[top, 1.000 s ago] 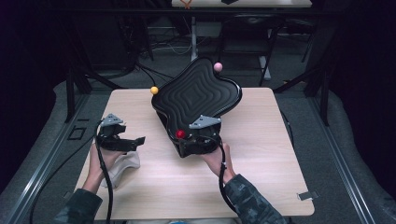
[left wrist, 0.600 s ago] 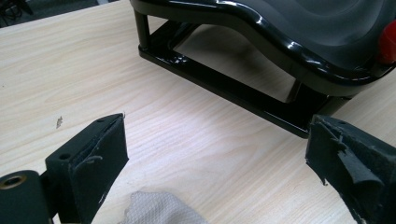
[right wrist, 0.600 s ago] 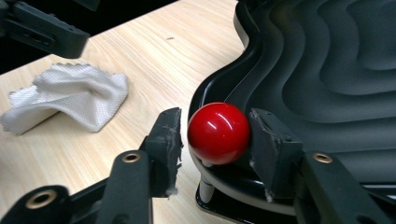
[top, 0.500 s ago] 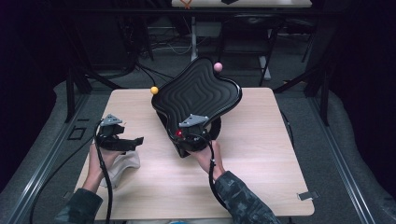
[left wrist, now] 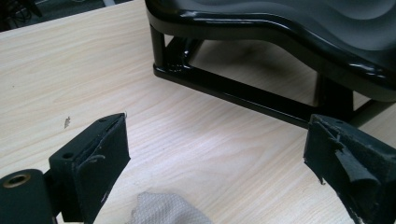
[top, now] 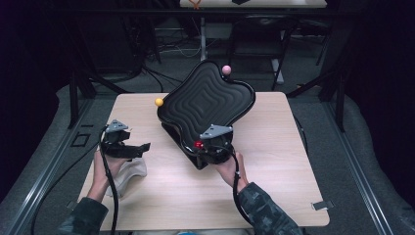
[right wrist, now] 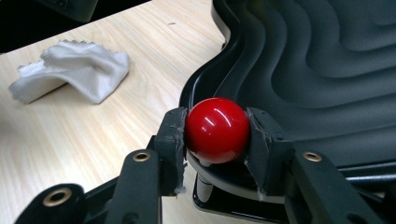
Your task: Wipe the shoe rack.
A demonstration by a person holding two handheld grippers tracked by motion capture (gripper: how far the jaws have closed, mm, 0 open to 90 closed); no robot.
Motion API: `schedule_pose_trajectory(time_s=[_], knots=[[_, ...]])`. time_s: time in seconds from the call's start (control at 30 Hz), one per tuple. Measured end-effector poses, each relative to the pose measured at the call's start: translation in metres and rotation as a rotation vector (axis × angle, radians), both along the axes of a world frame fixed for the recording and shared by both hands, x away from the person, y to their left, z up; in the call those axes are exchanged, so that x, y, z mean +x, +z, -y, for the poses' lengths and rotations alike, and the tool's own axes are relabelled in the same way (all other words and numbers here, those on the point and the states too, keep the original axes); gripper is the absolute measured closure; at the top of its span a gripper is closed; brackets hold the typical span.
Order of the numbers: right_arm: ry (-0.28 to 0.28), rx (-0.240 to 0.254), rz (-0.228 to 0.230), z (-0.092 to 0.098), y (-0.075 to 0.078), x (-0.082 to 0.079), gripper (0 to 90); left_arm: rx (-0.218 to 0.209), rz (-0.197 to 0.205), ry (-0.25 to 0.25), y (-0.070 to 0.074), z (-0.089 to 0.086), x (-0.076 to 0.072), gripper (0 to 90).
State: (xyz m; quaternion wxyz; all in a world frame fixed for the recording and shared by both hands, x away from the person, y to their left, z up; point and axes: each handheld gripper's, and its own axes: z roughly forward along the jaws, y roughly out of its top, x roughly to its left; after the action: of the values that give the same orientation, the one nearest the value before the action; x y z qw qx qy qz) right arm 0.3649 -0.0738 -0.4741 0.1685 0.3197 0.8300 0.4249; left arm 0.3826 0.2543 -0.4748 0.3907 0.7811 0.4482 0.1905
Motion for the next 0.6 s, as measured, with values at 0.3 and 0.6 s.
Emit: schedule_pose_trajectory(time_s=[0.3,0.6], knots=[[0.016,-0.008,-0.005,0.023,0.001,-0.011,59.8,0.009,0.004,0.016,0.0,-0.001,0.004,7.0],[0.045,-0.009,-0.004,0.046,0.001,-0.021,59.8,0.012,0.005,0.021,0.001,0.005,0.009,7.5]])
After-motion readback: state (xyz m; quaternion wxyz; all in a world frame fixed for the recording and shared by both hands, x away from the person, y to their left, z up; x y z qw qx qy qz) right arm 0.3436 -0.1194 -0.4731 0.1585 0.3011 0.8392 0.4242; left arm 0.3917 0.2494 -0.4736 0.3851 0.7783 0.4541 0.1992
